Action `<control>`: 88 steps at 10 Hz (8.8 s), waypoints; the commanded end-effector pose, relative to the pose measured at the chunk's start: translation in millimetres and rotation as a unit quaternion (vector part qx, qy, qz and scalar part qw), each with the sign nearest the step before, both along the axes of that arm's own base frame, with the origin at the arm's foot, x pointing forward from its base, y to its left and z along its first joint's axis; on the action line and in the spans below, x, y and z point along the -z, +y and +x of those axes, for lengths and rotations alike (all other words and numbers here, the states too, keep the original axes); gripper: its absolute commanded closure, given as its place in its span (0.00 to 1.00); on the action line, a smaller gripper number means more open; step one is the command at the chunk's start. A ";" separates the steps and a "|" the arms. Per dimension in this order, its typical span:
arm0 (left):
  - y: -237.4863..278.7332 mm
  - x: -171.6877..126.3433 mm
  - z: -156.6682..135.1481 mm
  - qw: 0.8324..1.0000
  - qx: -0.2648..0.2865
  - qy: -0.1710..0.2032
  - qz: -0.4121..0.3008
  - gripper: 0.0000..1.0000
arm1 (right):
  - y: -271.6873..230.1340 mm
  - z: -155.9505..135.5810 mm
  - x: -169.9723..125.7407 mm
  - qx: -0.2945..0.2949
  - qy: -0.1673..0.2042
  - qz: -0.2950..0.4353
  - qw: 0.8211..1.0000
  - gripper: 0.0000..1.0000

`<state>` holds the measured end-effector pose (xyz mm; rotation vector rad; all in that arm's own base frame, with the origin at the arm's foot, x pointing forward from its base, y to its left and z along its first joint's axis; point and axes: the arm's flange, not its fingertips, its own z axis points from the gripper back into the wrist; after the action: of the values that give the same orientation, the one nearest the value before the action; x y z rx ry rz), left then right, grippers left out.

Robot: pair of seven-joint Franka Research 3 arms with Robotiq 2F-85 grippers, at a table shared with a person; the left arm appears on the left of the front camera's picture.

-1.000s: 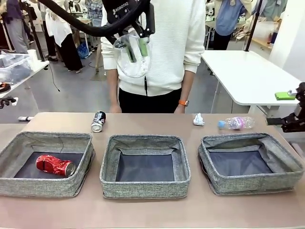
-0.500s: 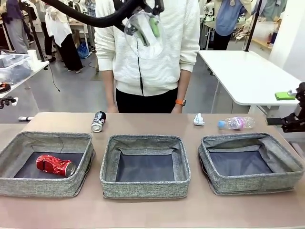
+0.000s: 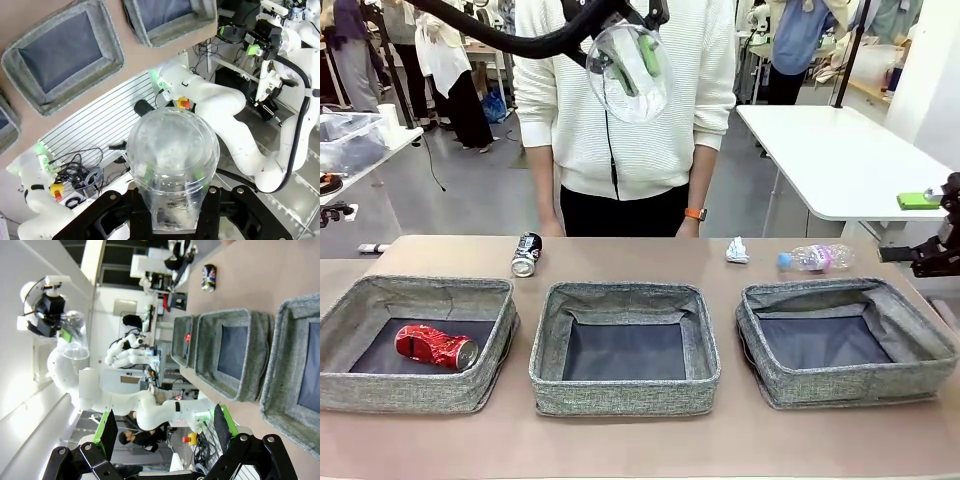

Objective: Sort the waste into the appropriate baskets.
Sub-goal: Pick up the waste item pointed out by the person, then place the picked waste into the Fabric basket indicated by the person, then pick up the waste item pointed out by the person.

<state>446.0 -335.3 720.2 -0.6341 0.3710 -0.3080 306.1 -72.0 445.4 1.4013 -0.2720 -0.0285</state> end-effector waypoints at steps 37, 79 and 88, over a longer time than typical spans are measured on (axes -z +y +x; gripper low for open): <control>-251.2 206.8 -13.6 0.987 0.161 -0.014 -0.016 0.69 | -210.1 -142.5 -14.8 0.253 -0.055 0.033 0.965 0.00; 379.4 224.9 -109.6 0.901 -0.248 0.072 -0.349 0.00 | 111.3 57.4 -36.5 0.010 0.112 0.048 0.992 0.00; 379.4 224.9 -109.6 0.901 -0.248 0.072 -0.349 0.00 | 111.3 57.4 -36.5 0.010 0.112 0.048 0.992 0.00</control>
<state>338.2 46.1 491.9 -1.4130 0.2131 0.1074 364.2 39.0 480.6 1.4719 -0.0971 -0.2427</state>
